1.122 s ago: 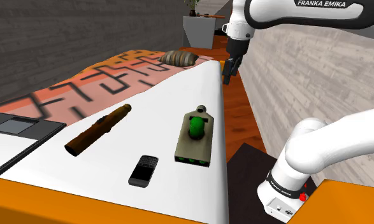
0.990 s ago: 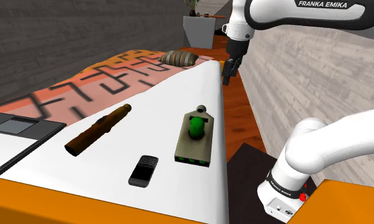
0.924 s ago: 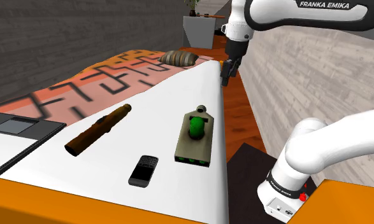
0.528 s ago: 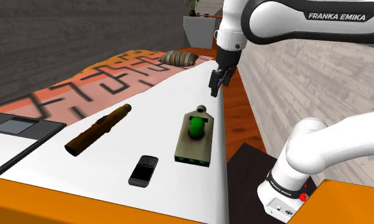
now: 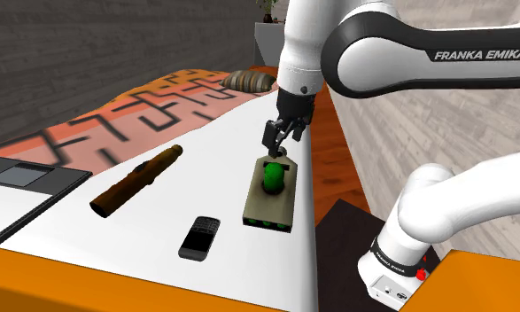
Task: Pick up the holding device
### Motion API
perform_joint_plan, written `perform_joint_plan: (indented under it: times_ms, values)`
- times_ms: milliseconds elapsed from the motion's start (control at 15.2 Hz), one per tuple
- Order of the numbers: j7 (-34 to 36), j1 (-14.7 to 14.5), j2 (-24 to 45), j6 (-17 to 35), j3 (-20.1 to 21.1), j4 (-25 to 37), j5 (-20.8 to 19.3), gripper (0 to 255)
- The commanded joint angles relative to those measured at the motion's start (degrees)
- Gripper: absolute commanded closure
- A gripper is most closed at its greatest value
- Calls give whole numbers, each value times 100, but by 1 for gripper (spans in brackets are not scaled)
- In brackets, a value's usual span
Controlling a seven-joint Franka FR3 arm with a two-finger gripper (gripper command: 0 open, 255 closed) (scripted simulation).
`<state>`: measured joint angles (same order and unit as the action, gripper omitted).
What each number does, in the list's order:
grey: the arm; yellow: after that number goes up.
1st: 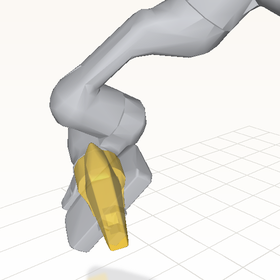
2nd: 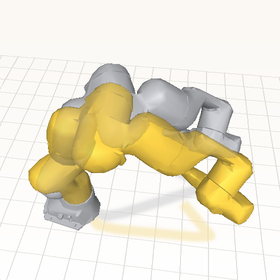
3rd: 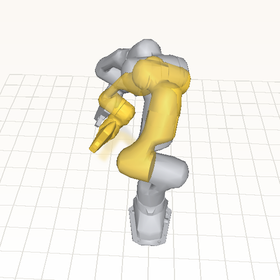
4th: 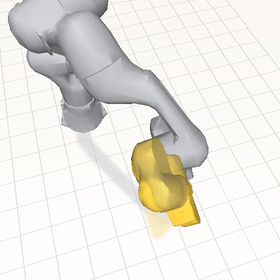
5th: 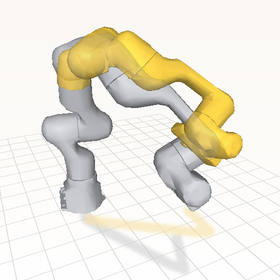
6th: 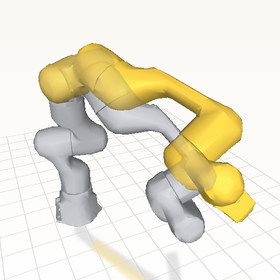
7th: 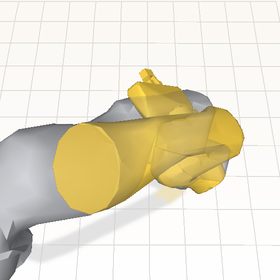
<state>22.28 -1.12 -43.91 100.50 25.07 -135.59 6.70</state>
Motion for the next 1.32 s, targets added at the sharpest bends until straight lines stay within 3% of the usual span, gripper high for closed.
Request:
perform_joint_plan:
  times_ms: [0, 66, 726, 792, 1254]
  values:
    - [492, 32, 175, 163, 398, 101, 108, 0]
    - [711, 66, 270, 236, 583, 166, 139, 0]
    - [811, 16, 277, 804, 757, -391, 242, 0]
    - [810, 21, 284, 808, 757, -388, 239, 255]
    - [802, 21, 279, 804, 748, -389, 237, 255]
